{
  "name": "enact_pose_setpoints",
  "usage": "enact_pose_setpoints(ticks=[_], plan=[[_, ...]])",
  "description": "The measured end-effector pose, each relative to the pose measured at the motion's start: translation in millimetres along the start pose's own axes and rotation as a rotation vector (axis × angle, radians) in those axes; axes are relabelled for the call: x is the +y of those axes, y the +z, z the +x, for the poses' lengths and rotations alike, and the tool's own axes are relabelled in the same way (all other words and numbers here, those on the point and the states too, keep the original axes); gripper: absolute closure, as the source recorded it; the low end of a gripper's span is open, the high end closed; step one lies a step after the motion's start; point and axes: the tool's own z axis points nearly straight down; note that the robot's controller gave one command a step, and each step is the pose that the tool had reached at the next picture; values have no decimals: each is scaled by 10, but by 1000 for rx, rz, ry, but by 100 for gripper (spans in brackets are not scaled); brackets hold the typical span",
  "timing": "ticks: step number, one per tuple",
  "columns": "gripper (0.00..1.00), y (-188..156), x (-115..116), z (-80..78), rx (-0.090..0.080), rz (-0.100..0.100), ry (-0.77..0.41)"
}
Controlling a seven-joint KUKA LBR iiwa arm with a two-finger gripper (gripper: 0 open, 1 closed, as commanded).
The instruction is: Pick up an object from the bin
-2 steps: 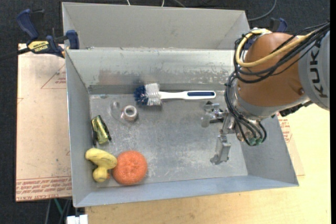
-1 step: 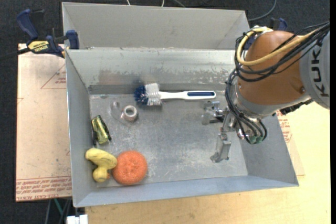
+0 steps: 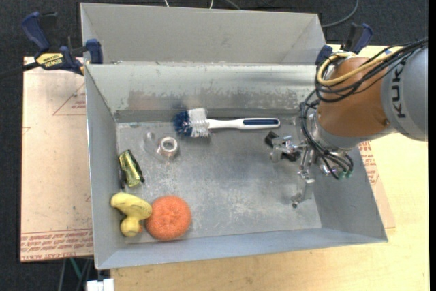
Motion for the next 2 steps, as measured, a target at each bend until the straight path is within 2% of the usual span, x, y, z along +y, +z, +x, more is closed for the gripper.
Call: enact_pose_setpoints(ticks=[1, 2], plan=[[0, -705, -489, -247, -16, 2, 227], [0, -40, -530, -449, 14, -6, 314]])
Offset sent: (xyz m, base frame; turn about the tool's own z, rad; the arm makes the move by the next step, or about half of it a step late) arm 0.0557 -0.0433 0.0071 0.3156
